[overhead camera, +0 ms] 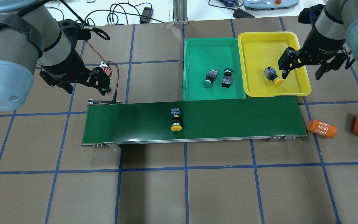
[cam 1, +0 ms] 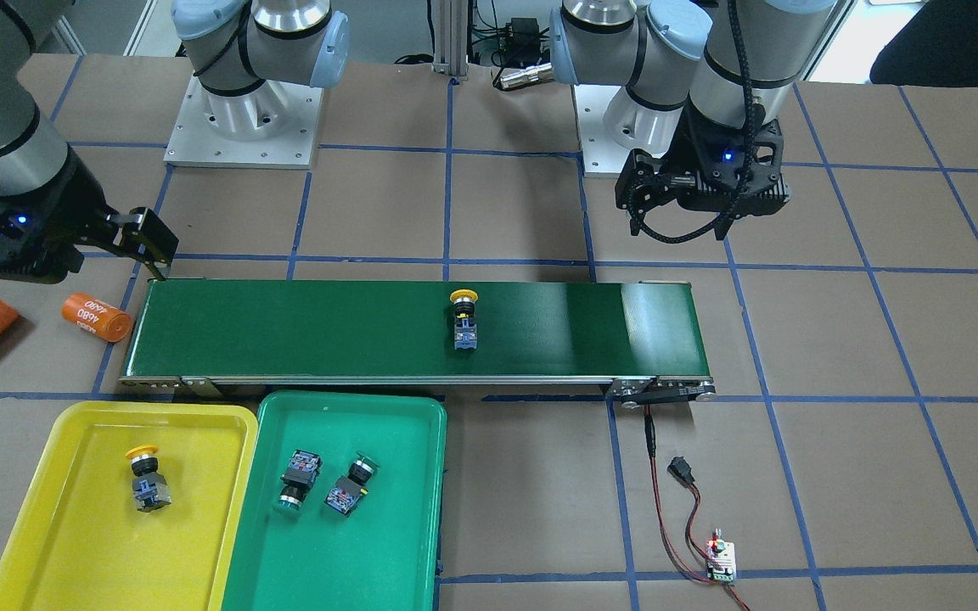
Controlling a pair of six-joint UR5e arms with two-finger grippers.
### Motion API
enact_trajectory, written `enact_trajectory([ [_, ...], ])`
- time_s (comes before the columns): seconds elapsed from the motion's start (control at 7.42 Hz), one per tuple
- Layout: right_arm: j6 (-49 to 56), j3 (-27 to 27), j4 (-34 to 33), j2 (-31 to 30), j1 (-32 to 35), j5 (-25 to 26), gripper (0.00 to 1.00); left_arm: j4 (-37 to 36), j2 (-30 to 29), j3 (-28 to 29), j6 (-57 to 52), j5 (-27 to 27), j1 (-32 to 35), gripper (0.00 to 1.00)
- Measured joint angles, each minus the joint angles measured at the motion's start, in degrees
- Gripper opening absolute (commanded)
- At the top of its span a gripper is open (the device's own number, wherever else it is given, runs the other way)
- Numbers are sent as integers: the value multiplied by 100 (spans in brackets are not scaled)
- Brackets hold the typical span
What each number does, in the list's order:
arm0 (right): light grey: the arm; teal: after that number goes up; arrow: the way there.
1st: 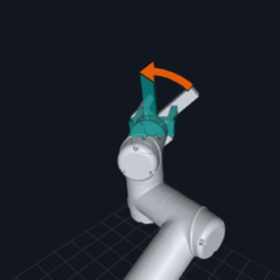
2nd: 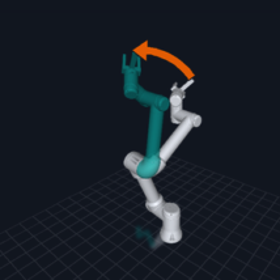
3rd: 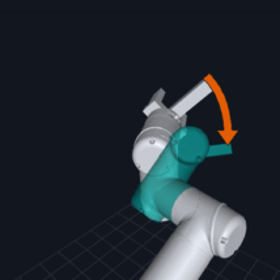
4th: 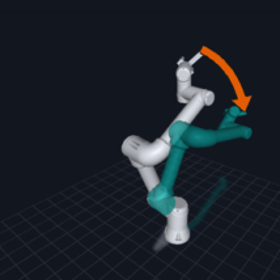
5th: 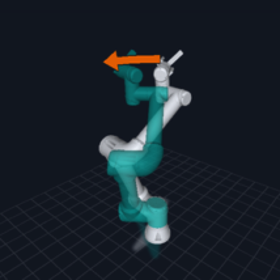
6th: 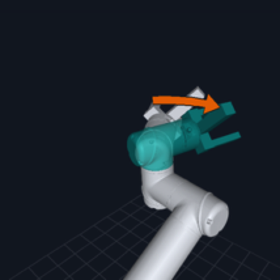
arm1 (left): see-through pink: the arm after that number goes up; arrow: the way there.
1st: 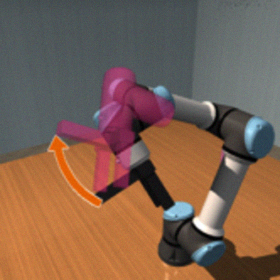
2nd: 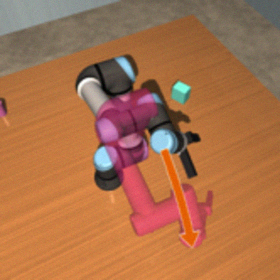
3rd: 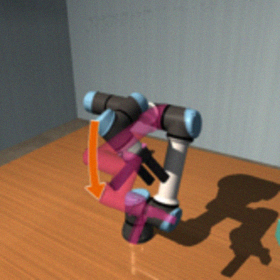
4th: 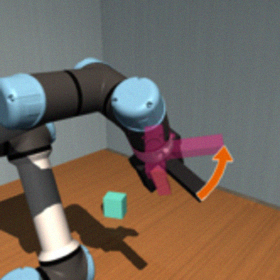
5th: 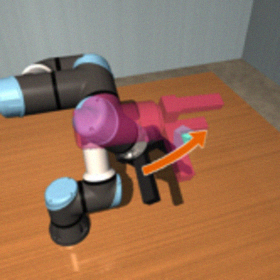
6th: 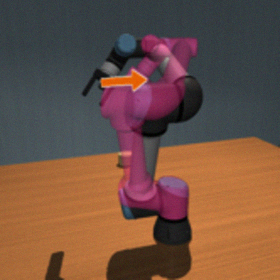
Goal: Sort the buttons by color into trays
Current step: 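Return the right gripper to the belt and grasp the last yellow button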
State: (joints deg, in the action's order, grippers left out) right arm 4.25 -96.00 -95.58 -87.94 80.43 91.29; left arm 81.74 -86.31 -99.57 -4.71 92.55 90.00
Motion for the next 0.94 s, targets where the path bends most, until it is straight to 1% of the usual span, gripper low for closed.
enact_trajectory([
  [0.27,-584,-109,105,-93,549,-17,100,0,-6,-1,1,0,-2,100],
  [0.4,-814,-298,-64,-86,841,-26,100,0,-11,-1,-1,-2,-4,100],
  [0.67,-1165,-720,-705,-39,1246,-51,100,0,-6,-2,-2,-11,-7,100],
  [0.94,-1516,-928,-1355,158,1667,-54,100,2,-1,-2,4,-9,-8,100],
])
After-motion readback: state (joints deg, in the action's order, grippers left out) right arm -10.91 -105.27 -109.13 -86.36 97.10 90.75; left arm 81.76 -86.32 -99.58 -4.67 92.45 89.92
